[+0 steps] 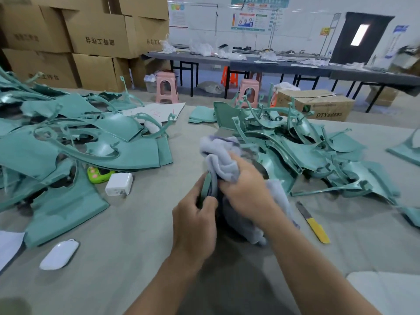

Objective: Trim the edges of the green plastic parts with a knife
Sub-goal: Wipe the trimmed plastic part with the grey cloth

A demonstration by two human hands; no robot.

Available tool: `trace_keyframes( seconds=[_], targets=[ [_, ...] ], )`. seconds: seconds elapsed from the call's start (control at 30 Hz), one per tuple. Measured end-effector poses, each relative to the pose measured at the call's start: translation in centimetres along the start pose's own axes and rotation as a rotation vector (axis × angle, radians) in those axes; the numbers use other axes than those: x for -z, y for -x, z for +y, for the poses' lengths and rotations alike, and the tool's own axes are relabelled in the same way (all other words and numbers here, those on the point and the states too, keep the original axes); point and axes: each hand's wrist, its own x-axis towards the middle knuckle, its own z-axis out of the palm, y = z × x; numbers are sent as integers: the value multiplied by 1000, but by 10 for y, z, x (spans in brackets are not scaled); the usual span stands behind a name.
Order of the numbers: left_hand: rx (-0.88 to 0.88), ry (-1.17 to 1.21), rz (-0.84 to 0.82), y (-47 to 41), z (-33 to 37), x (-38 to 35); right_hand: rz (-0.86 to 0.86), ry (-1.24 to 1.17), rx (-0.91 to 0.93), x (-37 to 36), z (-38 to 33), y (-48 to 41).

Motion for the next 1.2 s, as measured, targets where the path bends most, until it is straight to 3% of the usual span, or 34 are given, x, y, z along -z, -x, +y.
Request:
trace_keyframes(
  seconds=[0.13,0.27,0.43,0.5,0.6,0.7,0.73,0.8,0.9,1.03,1.07,1.13,1.2],
  targets=[
    [193,143,115,-5,-2,3,-136,-1,-46,-17,6,31],
    [362,338,187,-11,-3,4,-191,218,-32,-21,1,59],
    [314,396,372,-30,-8,16,-383,507,216,-14,1,81],
    [319,496,375,-36,-11,25,-406,583,180,-3,2,86],
    [456,685,380,-42,-19,34,-122,380,-116,20,6,84],
    [634,764,248,-46,-27,35,258,63,-322,41,17,69],
    [677,737,178,-47,-28,33,304,-118,-384,46,18,65],
    [775,627,9,-44,-27,25,229,-388,-423,53,22,64],
    [659,421,-156,-34,-25,2,133,-365,-328,49,28,63],
    [62,-127,-61,-27,-22,-8,94,-314,-288,43,34,62],
    [-2,-155,-64,-25,-23,-7,117,-306,-277,40,35,61],
    [67,-39,-169,-19,-17,-8,223,-261,-278,34,34,61],
    [179,155,-382,-15,-19,-15,334,-227,-273,25,34,59]
  ],
)
